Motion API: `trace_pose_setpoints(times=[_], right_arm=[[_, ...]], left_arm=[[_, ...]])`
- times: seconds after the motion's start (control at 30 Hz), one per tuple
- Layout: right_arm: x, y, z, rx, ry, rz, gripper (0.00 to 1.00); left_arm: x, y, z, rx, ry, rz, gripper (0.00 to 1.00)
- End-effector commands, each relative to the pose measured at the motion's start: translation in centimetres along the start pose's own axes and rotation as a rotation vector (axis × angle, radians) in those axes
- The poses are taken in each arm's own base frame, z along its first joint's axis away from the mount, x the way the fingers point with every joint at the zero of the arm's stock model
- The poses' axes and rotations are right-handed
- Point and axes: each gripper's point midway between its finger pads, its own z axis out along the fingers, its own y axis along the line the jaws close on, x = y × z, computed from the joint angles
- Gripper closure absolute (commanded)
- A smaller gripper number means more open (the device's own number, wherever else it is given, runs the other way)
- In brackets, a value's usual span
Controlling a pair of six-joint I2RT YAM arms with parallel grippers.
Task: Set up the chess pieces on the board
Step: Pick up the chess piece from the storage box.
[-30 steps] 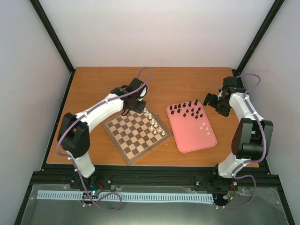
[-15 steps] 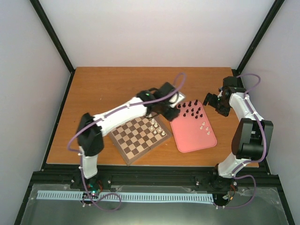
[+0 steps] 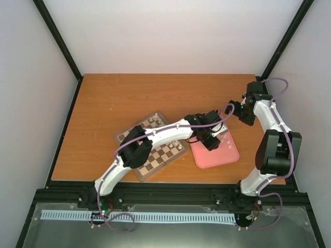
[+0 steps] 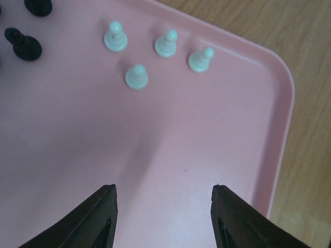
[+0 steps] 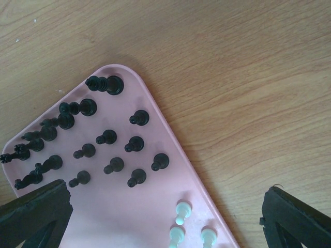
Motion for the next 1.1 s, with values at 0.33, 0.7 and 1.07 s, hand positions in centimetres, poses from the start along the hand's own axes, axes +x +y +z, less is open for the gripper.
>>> trace_pose_setpoints(times=[0.33, 0.7, 1.07], right_arm=[[-0.2, -0.9, 1.2, 0.035, 0.019, -0.013, 0.0], [-0.2, -1.1, 1.3, 0.045, 0.022, -0.015, 0.0], [-0.3, -1.2, 1.7, 0.052, 0.034, -0.015, 0.0]], left_arm=[[-5.2, 1.1, 4.6, -0.043, -0.17, -0.067, 0.5], [-6.0, 1.5, 5.5, -0.052, -0.204, -0.068, 0.55], [-7.0, 1.4, 5.9, -0.046, -0.232, -0.058, 0.6]])
